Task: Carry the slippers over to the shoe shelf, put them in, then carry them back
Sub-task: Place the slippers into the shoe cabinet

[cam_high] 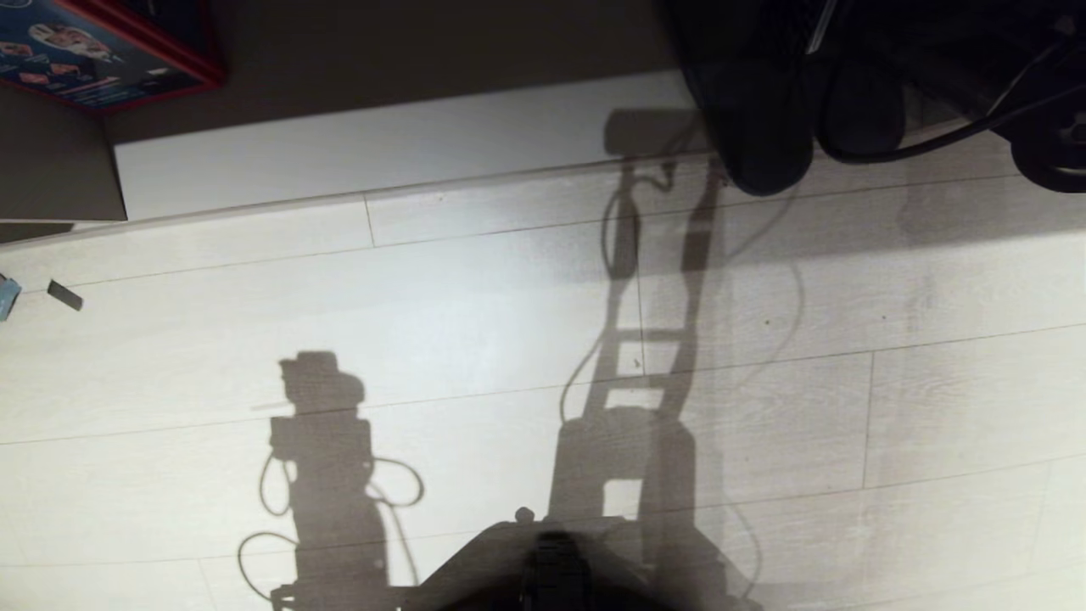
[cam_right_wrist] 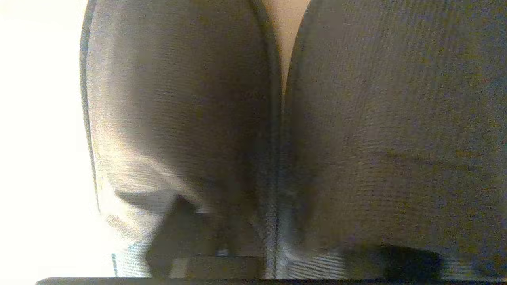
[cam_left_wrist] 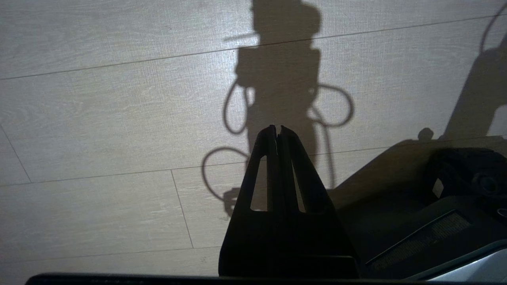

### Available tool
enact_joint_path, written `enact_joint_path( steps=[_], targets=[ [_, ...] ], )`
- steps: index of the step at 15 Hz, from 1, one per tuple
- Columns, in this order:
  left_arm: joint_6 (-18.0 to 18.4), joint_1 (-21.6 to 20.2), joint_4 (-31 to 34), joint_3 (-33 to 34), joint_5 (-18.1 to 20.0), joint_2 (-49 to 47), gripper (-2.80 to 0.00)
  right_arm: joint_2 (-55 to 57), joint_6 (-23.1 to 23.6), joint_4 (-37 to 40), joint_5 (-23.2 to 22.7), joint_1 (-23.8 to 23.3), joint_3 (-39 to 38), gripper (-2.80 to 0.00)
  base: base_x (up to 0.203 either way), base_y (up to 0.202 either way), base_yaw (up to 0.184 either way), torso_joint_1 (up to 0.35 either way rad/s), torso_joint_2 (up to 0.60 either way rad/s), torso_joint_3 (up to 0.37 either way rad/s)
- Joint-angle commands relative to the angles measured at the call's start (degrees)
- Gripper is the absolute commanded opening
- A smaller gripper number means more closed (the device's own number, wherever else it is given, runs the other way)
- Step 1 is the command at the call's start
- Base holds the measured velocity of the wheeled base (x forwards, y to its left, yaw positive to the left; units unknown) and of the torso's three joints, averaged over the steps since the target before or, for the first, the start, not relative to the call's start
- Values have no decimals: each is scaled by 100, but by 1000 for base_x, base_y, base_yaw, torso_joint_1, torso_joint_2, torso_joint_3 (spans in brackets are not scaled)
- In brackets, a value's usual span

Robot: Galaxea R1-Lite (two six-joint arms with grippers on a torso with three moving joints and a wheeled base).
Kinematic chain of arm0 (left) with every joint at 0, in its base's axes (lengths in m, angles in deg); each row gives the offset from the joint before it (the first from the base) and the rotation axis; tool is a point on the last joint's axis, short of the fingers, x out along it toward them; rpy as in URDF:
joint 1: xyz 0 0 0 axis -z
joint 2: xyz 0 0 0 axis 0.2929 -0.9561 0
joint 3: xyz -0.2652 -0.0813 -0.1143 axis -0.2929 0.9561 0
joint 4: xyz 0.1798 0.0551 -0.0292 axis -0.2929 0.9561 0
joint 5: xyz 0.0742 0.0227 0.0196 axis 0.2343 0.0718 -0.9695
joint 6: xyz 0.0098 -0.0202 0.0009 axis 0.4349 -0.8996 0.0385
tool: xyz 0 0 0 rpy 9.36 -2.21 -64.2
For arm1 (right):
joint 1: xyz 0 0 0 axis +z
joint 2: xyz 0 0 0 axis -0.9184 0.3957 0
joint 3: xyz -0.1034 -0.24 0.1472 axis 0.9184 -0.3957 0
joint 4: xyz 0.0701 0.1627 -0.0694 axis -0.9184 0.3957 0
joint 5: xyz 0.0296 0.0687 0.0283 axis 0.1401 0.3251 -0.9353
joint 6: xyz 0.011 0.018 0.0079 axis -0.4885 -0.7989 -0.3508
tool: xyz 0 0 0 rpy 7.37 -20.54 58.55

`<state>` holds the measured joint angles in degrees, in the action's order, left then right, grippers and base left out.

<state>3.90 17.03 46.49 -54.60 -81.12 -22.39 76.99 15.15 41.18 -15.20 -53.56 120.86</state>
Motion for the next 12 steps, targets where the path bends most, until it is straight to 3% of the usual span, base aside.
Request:
enact_joint_path(
  steps=[1,7,12],
  targets=[
    [-4,0,-1,0,-2,0,-280,102,7,-13,2,-3,50,0,0,0,0,0,0,0],
    [-4,0,-1,0,-2,0,-280,-81,94,14,56,7,-133,0,0,0,0,0,0,0],
    [-4,0,-1,0,-2,0,-280,-477,200,-40,97,14,-859,0,0,0,0,0,0,0]
  ],
)
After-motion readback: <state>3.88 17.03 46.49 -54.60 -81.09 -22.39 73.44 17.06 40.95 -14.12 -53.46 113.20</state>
